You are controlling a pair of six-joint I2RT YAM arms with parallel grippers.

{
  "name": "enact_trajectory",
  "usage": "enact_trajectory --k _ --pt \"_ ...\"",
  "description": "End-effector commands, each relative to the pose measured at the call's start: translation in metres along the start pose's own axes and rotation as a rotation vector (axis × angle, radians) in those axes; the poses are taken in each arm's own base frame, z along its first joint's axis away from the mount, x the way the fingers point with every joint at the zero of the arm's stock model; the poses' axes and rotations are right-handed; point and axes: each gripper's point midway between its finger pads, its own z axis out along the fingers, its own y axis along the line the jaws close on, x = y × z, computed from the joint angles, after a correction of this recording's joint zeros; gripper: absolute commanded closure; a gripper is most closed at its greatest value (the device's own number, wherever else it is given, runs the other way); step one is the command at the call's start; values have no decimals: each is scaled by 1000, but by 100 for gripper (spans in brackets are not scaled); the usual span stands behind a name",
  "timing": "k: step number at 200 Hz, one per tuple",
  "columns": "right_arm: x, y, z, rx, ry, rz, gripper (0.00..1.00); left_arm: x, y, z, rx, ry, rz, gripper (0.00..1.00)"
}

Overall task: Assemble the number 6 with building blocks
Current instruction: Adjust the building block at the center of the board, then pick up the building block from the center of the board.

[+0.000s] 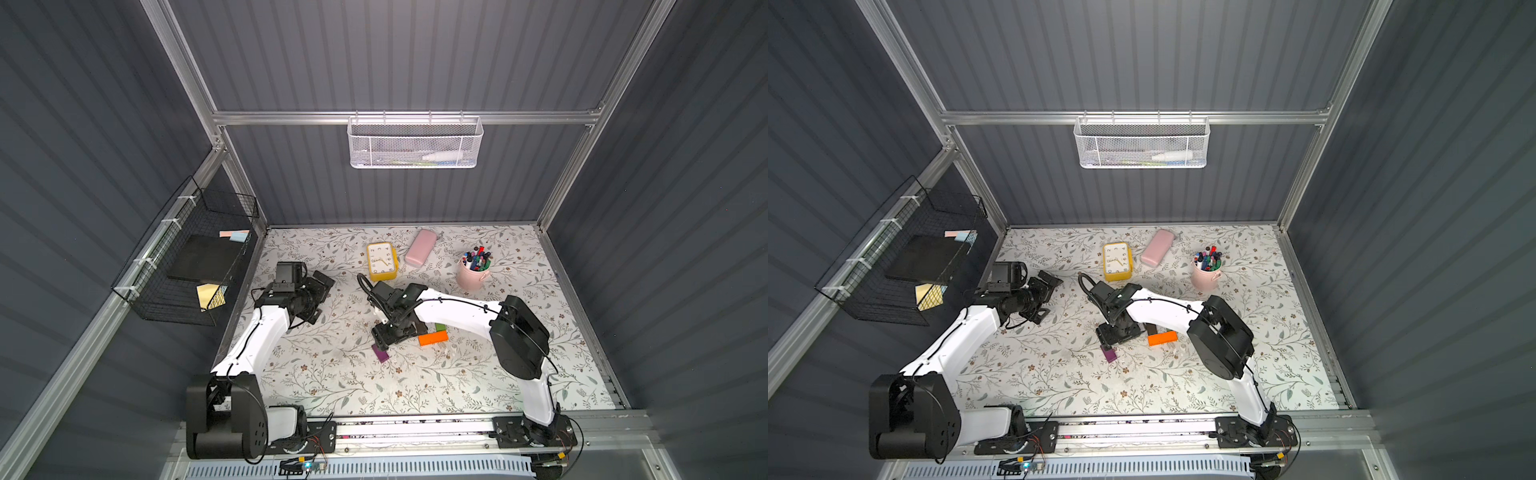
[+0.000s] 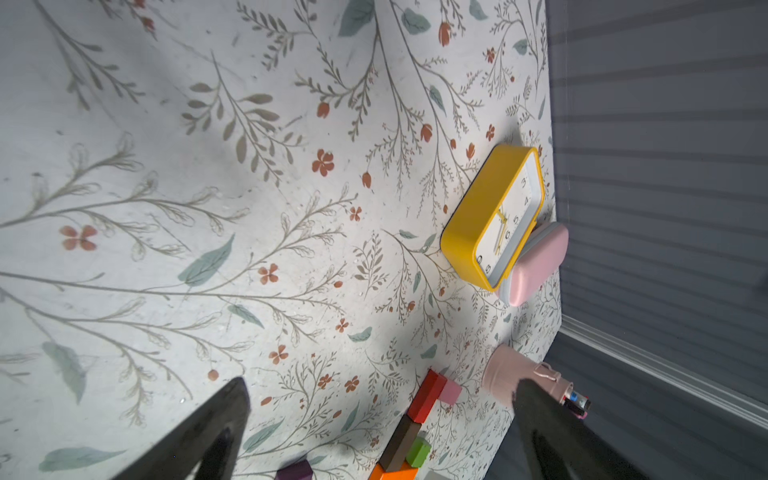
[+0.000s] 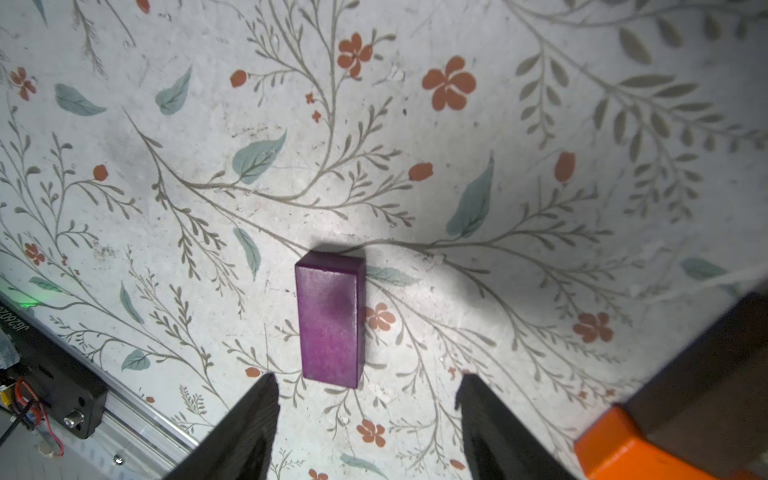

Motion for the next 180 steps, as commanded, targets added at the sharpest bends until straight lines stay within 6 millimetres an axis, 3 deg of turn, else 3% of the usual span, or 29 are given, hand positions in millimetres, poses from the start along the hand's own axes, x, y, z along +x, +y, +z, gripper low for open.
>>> enact_trajectory --k 1,112,180 --pt "3 2 3 11 30 -37 30 1 12 -8 -37 -11 -15 1" --pt "13 14 23 11 84 -80 31 0 20 -12 -49 -17 -31 1" --pt "15 7 35 68 107 -77 32 4 24 -12 -36 -12 -37 0"
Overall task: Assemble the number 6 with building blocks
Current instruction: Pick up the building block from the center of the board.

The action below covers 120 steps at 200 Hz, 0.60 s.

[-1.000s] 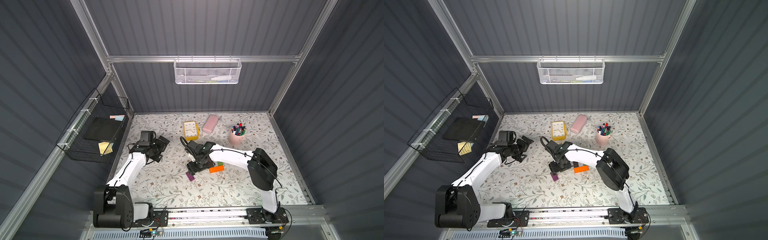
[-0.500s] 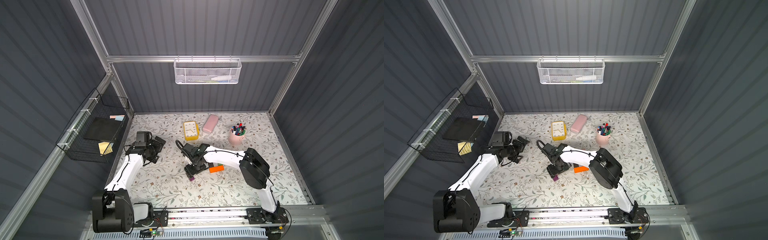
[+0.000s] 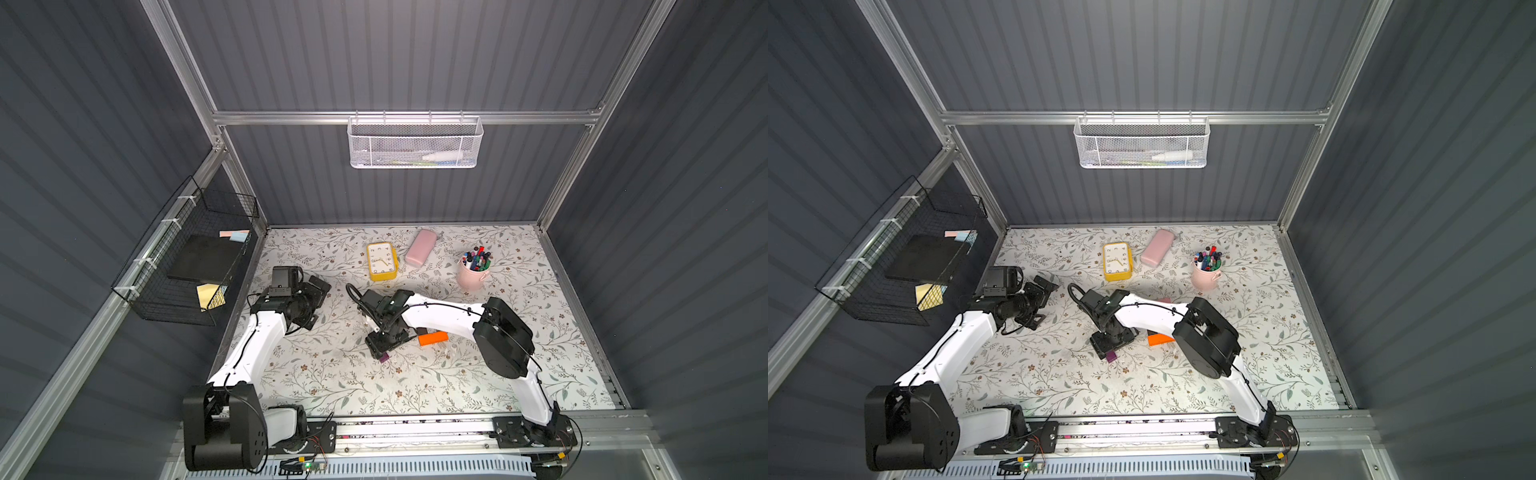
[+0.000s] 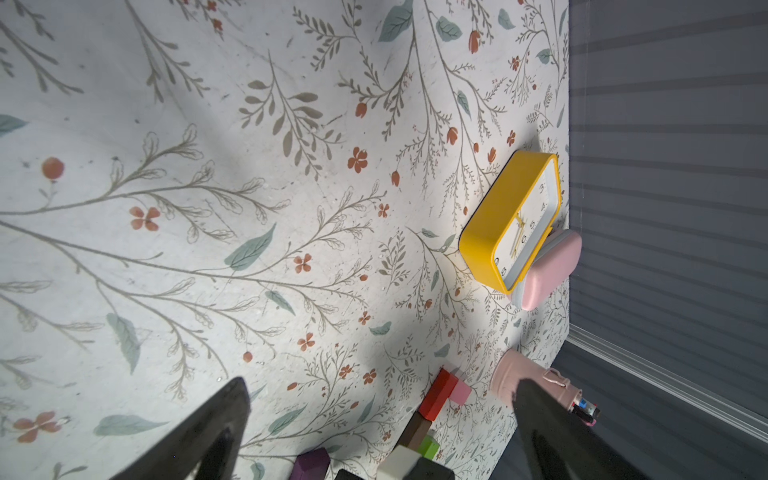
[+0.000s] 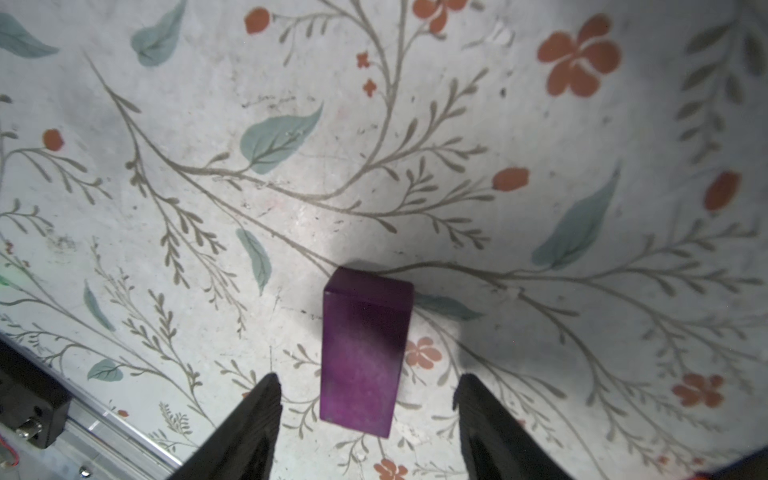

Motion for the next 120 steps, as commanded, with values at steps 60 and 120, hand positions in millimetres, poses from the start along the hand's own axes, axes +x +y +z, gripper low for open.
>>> enact_trajectory --k 60,120 --pt "4 -12 9 79 32 0 48 2 6 -5 -4 -4 -5 1" --pt "2 -16 3 109 18 1 59 2 5 -4 2 -3 -2 1"
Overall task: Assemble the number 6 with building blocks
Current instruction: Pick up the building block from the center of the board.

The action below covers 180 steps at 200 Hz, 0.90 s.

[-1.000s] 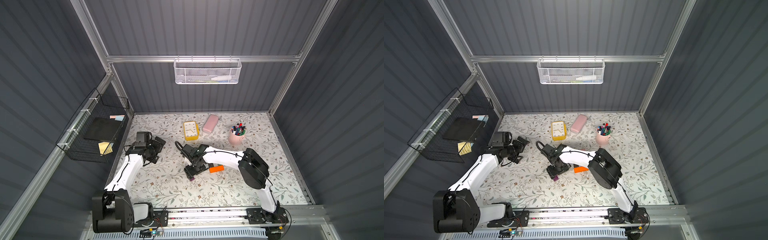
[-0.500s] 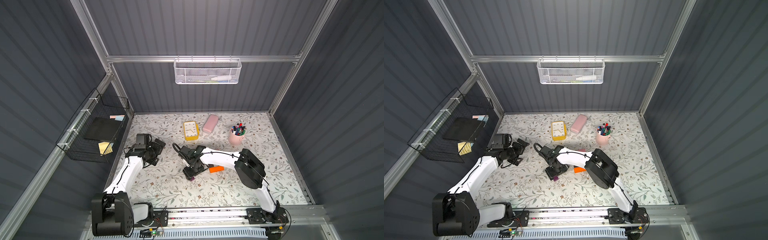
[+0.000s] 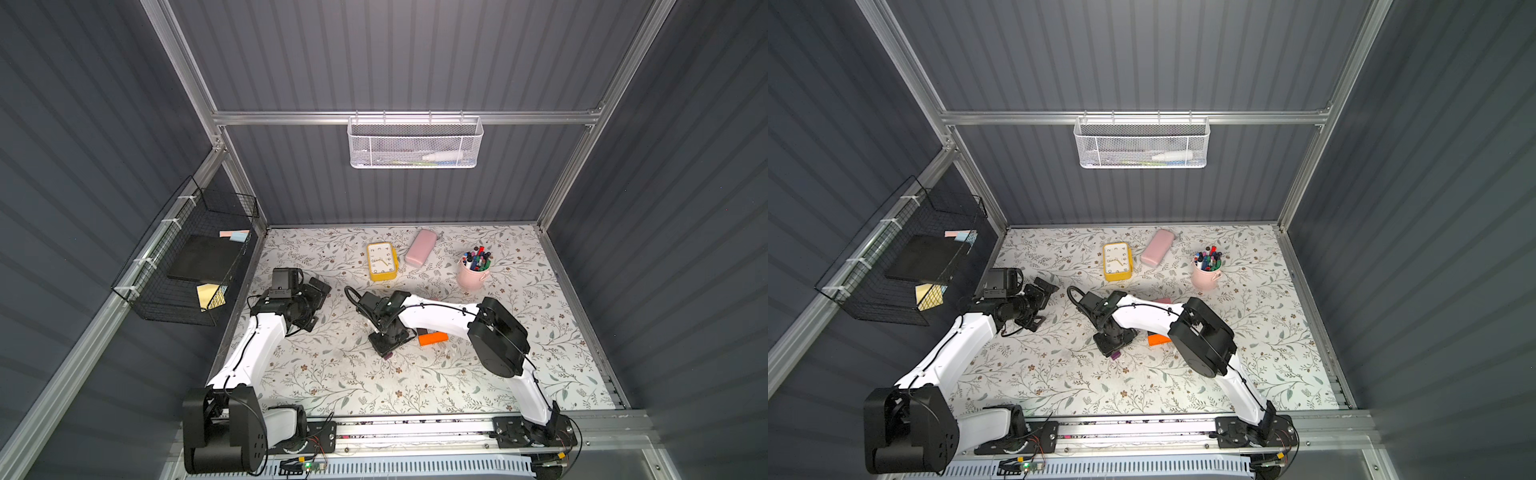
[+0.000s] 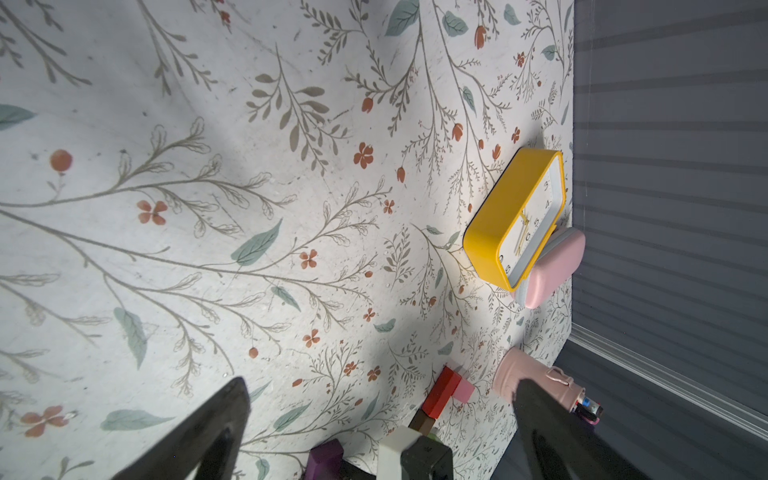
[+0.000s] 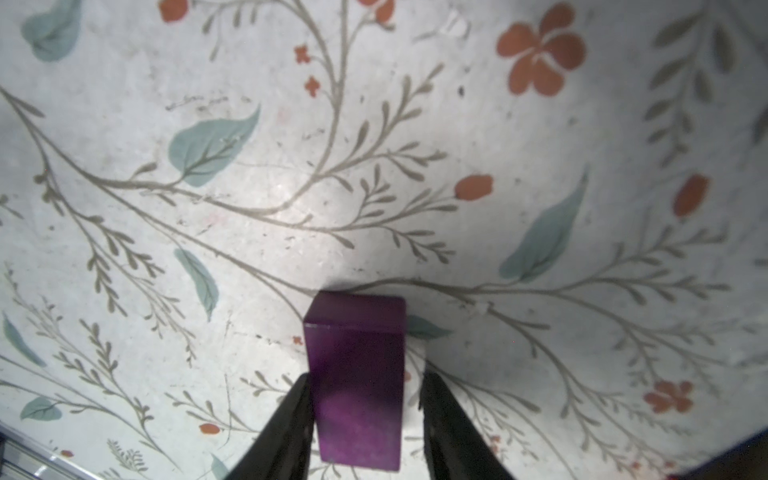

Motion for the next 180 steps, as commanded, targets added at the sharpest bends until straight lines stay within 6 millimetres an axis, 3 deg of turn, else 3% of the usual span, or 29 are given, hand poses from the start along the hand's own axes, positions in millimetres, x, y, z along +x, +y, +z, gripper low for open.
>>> enact_trajectory --k 1,18,32,65,99,128,180 --pt "3 -3 0 34 14 -8 60 1 3 -4 3 -3 -2 1" --pt "1 -4 -3 43 10 -8 63 1 3 -3 1 -3 -2 1" --pt "1 -4 -3 44 8 -8 70 1 3 -4 3 -3 -1 1" --pt "-4 -4 -11 50 -15 -1 71 1 2 -4 3 -3 2 1" --pt "-11 -8 -27 78 -60 4 71 1 2 -4 6 -5 4 1" --pt "-26 -12 -56 108 -129 59 71 -1 -1 -4 6 -9 25 1" --pt "-40 -53 -96 115 -191 365 72 -7 -8 -1 9 -14 49 1"
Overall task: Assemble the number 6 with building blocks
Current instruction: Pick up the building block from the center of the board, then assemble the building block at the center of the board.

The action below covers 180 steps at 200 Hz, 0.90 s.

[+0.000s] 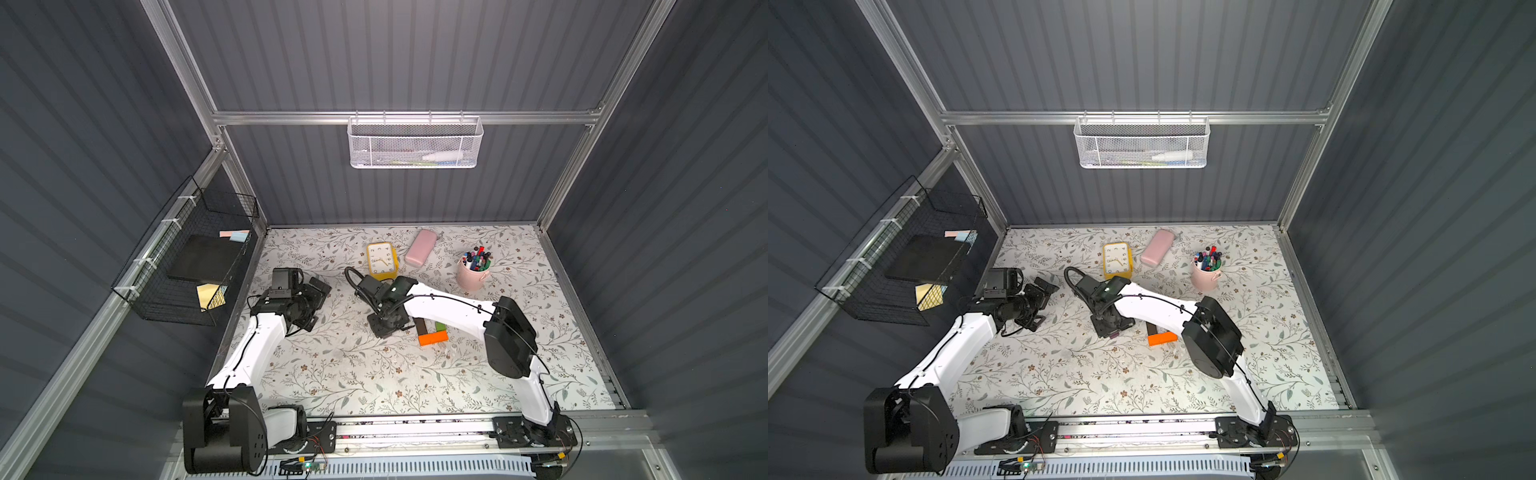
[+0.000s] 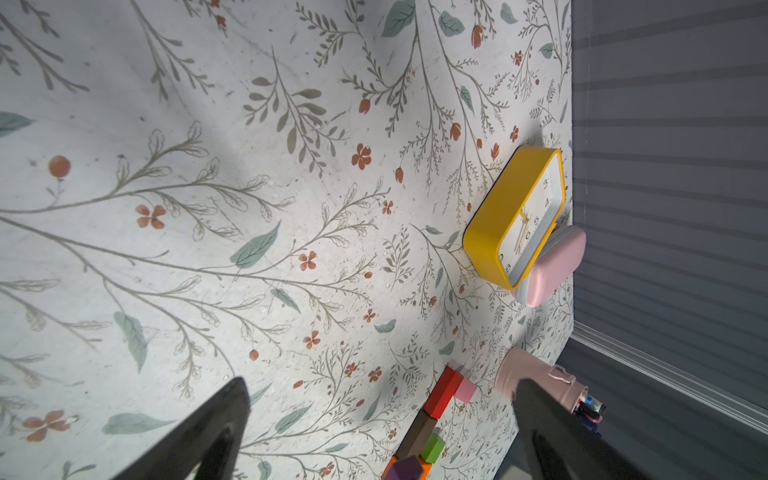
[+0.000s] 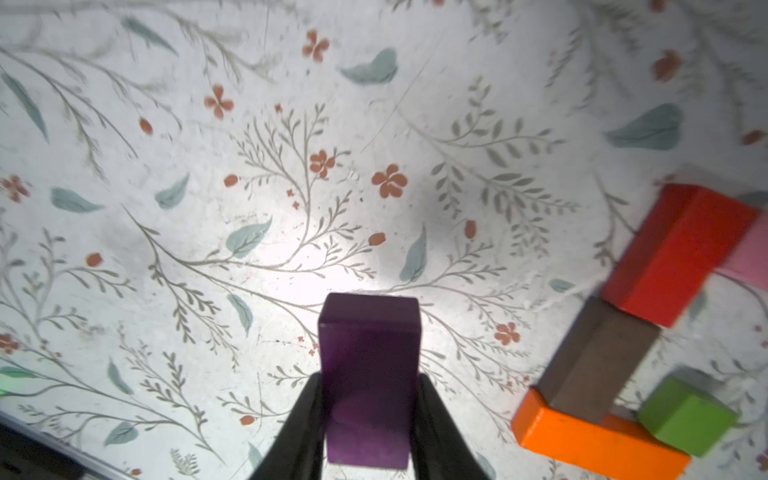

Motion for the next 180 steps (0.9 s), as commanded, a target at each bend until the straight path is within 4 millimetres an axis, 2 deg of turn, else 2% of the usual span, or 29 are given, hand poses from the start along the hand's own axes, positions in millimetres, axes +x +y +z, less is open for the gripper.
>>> enact_trajectory --k 1,39,68,104,150,180 --pt "-8 -33 -21 51 -10 197 72 -7 -8 -2 8 -14 31 1" --pt "-9 -71 -32 33 -5 480 73 -11 -16 0 17 -17 46 1" --pt "-6 -91 -30 -15 11 674 73 -15 -22 2 25 -25 51 1" --pt "-8 -99 -29 -131 0 889 73 -17 -31 5 36 -30 64 1" --pt "-9 -115 -36 -148 -19 1102 74 -12 -51 9 53 -11 109 1" --pt "2 -126 -32 -185 -6 1276 74 -10 -66 14 74 -18 154 1"
